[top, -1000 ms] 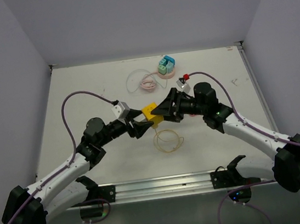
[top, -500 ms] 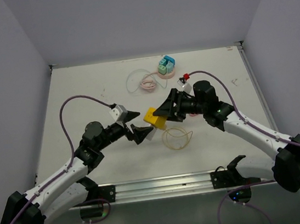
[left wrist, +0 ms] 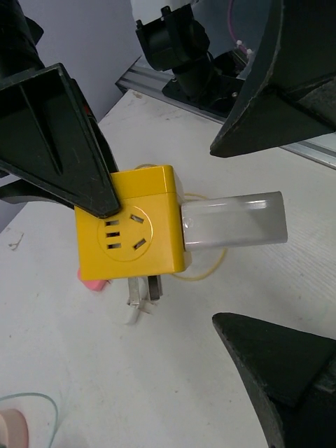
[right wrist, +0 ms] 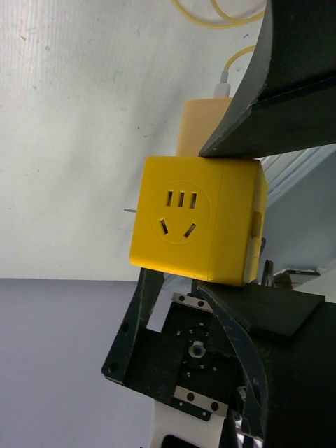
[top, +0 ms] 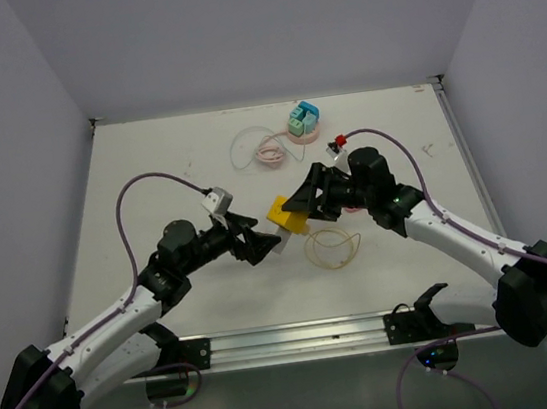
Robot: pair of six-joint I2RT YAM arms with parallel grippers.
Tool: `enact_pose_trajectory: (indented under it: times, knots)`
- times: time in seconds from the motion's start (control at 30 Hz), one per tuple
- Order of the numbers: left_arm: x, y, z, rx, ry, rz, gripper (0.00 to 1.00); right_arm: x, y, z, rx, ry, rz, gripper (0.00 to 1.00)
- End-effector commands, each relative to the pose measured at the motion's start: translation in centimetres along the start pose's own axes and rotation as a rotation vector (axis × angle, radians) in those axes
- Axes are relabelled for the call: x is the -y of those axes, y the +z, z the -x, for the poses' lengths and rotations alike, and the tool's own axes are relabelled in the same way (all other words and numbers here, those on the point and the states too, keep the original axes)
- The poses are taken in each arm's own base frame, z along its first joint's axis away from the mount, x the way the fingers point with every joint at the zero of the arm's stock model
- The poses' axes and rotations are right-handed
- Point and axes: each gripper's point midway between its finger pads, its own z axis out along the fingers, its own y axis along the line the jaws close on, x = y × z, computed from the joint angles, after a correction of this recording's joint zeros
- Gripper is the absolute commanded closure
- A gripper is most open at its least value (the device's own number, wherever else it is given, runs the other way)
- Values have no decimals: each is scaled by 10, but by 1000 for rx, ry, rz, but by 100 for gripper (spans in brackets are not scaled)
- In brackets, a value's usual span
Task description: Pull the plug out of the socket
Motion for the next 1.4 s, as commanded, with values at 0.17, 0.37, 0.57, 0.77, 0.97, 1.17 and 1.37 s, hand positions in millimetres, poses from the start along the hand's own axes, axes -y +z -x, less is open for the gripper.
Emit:
enact_pose_trajectory:
  times: [0.17, 0.37, 0.57, 0.77, 0.97, 1.17, 1.37]
  knots:
    - [3, 26, -6, -51, -94, 67, 16, -14, -2, 29, 122, -54, 3, 100]
    - [1, 45, -16, -95, -56, 90, 35, -1, 3, 27, 125, -43, -28, 100]
    - [11, 51, -34, -136, -41, 45, 81, 12, 6, 33, 158, -47, -78, 100]
    - [8, 44, -56, -175, -75, 56, 100, 23, 10, 49, 220, -53, -149, 100]
    - [13, 39, -68, -209, -136, 48, 100, 36, 9, 68, 309, -71, -230, 100]
    - [22, 34, -77, -261, -202, 27, 100, 47, 10, 88, 375, -73, -281, 100]
    - [22, 26, -89, -302, -263, 49, 100, 57, 7, 105, 427, -49, -303, 100]
